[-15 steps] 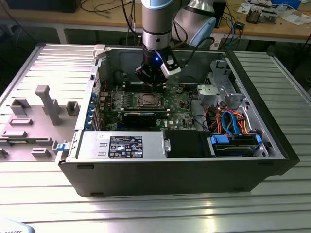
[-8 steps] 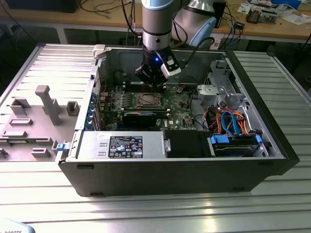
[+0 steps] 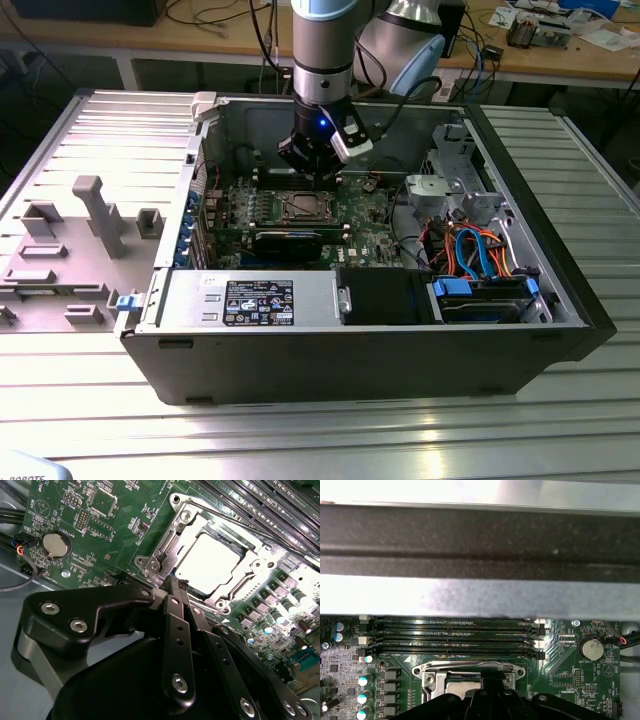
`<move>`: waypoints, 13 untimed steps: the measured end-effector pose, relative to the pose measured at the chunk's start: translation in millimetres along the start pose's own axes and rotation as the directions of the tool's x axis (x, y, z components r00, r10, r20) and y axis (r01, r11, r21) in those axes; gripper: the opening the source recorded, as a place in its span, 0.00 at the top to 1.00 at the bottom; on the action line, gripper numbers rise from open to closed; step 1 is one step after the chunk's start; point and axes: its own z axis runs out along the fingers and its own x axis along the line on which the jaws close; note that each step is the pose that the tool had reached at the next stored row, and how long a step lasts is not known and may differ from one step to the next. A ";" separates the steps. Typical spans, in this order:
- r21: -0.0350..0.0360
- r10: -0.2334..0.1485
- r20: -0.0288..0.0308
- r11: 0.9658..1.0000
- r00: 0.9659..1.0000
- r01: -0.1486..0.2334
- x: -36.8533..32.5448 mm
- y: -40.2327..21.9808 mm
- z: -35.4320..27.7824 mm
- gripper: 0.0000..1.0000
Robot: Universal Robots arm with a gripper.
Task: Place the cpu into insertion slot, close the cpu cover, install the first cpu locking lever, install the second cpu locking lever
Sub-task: 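Install the second cpu locking lever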
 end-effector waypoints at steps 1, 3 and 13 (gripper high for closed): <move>0.000 0.000 0.000 1.000 1.000 0.000 0.0 0.0 0.0 0.89; 0.000 0.000 0.000 1.000 1.000 0.000 0.0 0.0 0.0 0.89; 0.001 0.000 0.000 1.000 1.000 0.000 -0.3 0.4 -11.1 0.89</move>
